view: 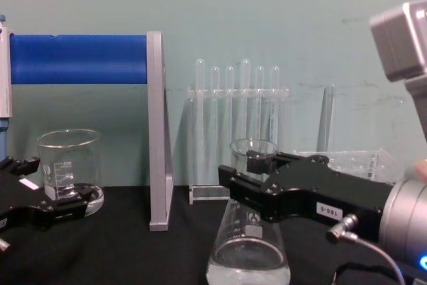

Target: Grasp the erlenmeyer flask with one hand, shake it three times, then place it back.

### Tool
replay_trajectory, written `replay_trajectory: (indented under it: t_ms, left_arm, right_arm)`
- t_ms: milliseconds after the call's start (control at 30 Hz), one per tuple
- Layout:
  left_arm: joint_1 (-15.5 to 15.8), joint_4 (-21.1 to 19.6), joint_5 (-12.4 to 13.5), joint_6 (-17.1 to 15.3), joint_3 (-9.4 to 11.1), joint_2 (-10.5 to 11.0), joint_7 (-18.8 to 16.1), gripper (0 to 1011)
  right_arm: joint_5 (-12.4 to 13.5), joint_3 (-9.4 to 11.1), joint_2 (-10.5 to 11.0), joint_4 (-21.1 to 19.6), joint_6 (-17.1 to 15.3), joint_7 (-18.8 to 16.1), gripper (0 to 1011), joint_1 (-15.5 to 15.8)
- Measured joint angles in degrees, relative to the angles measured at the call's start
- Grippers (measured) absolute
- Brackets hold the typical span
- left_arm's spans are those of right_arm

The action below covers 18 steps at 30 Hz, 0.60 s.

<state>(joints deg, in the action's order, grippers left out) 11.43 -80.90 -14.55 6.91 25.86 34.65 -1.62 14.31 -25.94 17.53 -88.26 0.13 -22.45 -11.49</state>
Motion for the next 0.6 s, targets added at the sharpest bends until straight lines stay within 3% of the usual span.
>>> replay_trajectory:
  t_ms: [600]
  left_arm:
    - [0.00,0.00,0.00,0.00,0.00,0.00,0.00,1001]
  right_arm:
    - [-0.06,0.14,-0.80,1.53,0.53,-0.23,450,0.62]
